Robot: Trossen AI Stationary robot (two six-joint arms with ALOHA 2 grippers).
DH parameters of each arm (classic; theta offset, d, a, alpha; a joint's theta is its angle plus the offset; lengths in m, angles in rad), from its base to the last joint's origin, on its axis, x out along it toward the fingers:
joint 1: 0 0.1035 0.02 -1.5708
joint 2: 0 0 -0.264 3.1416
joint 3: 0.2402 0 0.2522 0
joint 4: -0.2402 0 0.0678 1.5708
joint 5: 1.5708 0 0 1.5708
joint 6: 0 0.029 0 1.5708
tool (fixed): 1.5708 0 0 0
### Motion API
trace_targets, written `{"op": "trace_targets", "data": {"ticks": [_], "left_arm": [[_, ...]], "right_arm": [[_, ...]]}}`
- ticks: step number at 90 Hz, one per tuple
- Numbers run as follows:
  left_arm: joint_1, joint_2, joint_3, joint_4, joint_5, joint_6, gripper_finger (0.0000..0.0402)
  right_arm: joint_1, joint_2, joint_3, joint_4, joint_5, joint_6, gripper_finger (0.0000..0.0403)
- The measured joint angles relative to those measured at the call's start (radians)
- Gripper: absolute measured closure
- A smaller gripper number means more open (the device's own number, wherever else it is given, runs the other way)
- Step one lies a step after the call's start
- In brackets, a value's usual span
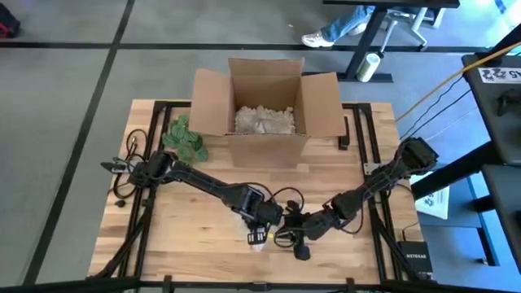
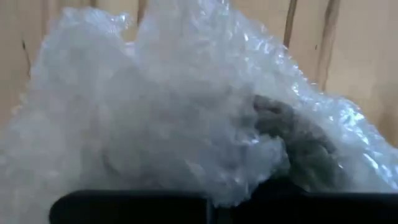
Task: Wrap mug
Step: Wrap the green mug in bubble wrap
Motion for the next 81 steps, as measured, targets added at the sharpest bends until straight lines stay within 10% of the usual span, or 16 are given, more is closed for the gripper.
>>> {"op": "trace_targets", "data": {"ticks": [35, 81], "left_arm": [[0.001, -0.002, -0.023, -0.009, -0.028, 0.058, 0.0402], [-0.001, -0.013, -0.029, 0.086, -0.114, 0.11, 0.0401]], "right_arm": [[0.068, -0.031, 0.288, -0.55, 0.188, -0.042, 0.0366], [0.192, -0.031, 0.304, -0.7, 0.311, 0.221, 0.0366]]}}
